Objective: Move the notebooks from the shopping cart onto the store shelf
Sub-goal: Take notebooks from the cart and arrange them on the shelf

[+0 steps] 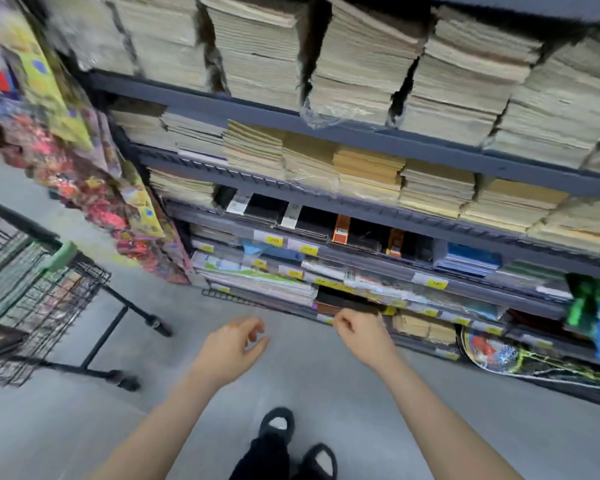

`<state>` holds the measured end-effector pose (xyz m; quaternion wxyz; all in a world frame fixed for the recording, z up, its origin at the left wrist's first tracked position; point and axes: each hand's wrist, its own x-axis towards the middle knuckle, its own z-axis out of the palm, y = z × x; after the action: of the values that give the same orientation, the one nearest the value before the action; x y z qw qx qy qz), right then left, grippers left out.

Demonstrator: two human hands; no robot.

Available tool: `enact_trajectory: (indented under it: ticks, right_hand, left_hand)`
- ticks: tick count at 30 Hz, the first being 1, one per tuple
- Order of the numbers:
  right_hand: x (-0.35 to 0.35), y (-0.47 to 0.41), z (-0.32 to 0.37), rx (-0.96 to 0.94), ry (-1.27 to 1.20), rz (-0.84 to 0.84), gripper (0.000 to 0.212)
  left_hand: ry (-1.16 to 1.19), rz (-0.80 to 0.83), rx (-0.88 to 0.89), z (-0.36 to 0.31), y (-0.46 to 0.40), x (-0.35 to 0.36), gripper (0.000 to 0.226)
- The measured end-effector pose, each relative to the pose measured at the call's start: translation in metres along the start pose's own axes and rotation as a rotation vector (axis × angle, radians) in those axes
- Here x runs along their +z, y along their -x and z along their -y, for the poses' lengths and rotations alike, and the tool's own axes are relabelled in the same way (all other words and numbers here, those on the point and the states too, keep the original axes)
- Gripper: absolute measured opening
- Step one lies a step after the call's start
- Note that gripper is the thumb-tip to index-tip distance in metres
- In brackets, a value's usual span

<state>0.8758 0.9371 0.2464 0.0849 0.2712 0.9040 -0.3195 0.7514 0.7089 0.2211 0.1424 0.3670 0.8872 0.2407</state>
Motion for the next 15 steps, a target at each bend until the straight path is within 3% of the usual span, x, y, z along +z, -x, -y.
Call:
enact_trajectory:
  ticks: [5,8,15]
  right_hand:
    - [0.041,0.024,0.035,-0.007,-0.043,0.073,0.019]
    - [0.075,0.036,0.068,0.003,-0.08,0.072,0.017]
    - [0.186,0.044,0.18,-0.008,-0.151,0.053,0.018]
  left_hand:
    - [0.006,0.014,-0.126,0.032,0.057,-0.011,0.02]
    - [0.014,0.019,-0.185,0.063,0.09,-0.033,0.017]
    - [-0.022,0.004,-0.326,0.208,0.17,-0.125,0.013]
